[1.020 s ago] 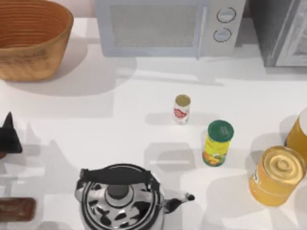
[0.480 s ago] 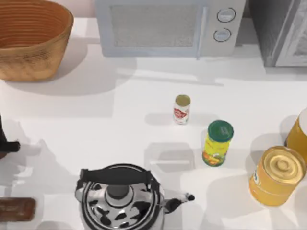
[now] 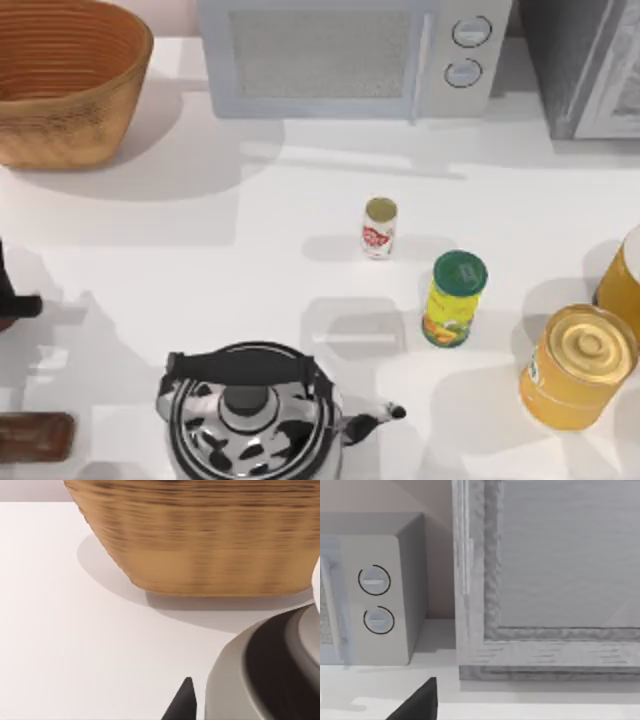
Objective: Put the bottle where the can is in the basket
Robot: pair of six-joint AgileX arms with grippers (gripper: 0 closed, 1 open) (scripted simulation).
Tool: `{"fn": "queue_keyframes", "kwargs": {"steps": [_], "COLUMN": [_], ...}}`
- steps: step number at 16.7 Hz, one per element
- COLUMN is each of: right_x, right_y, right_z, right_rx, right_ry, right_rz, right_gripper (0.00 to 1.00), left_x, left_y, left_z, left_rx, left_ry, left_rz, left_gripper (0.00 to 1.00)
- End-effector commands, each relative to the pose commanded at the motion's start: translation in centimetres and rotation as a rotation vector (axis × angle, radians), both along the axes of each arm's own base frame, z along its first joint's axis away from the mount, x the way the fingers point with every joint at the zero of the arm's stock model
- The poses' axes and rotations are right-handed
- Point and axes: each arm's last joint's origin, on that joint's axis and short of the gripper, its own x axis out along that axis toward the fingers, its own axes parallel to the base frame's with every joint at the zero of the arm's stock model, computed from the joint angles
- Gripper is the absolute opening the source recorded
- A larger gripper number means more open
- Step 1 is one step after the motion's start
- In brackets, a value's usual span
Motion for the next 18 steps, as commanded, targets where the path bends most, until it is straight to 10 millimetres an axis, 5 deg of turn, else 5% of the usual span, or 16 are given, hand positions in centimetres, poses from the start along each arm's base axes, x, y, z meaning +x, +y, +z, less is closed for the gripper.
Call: {"fn": "queue_keyframes", "kwargs": {"steps": [10,18], "right_x": [0.0,0.0], "right_y": [0.0,0.0], "right_z": [0.0,0.0], "right_rx": [0.000,0.000], "right_ry": [0.000,0.000], "right_rz": [0.000,0.000], "right_gripper": [1.00,1.00], "left_x": [1.4,8.3], "left_y": [0.9,4.5], "left_z": [1.2,9.6], "left_rx": [0.029,0.127], "left_ry": [-0.073,-0.411], "left_rz": [0.054,0.232], "left_gripper": [0.00,0.00]}}
